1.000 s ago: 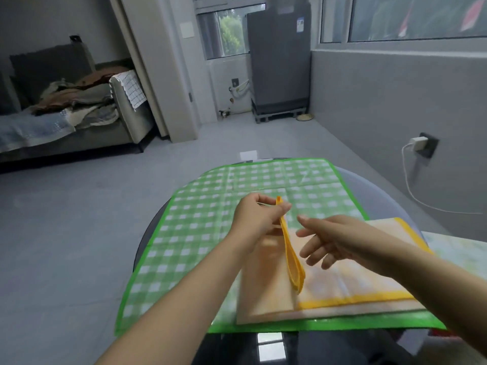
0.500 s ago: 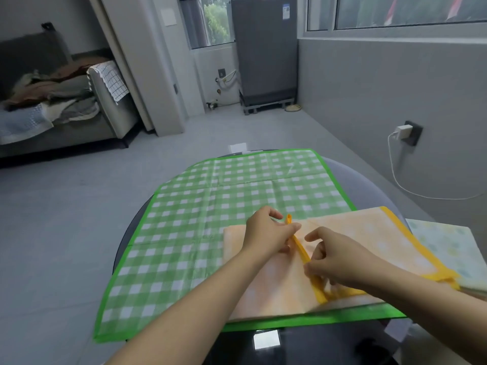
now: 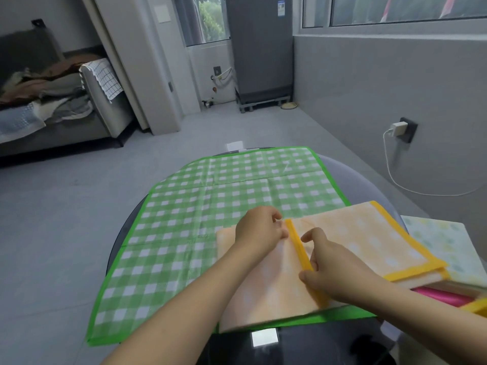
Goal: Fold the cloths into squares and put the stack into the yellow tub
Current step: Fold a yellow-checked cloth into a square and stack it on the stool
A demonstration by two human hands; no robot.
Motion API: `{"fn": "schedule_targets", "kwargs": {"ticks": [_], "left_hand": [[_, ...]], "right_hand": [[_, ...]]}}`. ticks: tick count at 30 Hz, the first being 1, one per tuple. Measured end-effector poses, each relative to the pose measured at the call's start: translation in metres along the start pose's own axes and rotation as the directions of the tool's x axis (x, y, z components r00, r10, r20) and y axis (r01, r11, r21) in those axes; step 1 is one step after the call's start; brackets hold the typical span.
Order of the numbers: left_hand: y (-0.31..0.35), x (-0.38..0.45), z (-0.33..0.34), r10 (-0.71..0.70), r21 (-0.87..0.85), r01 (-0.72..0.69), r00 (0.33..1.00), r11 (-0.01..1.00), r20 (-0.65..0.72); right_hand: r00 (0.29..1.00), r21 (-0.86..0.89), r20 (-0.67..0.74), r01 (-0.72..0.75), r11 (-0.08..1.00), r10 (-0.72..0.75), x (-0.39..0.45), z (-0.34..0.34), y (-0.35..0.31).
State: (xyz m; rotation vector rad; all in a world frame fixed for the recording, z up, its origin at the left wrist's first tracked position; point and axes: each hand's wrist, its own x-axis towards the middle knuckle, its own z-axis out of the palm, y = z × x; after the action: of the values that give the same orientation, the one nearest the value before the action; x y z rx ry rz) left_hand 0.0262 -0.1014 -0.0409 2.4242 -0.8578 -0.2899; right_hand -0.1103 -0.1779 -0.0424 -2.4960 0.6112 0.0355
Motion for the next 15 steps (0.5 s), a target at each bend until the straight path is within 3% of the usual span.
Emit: {"fn": "schedule_targets", "kwargs": {"ticks": [5,8,11,15], "left_hand": [[-0.009,0.0,-0.017,-0.097,0.094,0.096,0.995,0.991,0.006],[-0.016,-0.004,-0.027,-0.151,0.136,0.147,0.988,0.98,0.02],[-0.02,-0.012,-0.03,-0.197,0.168,0.182,0.977,0.969,0.078],[-0.025,-0.019,-0.022,-0.203,0.126,0.192,0.976,0.973,0.082]], "right_hand": [[0.999,-0.113,-0.052,0.002,0.994,-0.008,0.009,-0.004,0.006],[0.983,-0.192,-0.169,0.031,0.981,-0.064,0.027,-0.01,0.015],[0.952,-0.158,-0.281,0.077,0.984,-0.119,0.047,-0.014,0.021],[0.937,-0.165,-0.304,0.124,0.979,-0.17,0.063,-0.009,0.032]]}}
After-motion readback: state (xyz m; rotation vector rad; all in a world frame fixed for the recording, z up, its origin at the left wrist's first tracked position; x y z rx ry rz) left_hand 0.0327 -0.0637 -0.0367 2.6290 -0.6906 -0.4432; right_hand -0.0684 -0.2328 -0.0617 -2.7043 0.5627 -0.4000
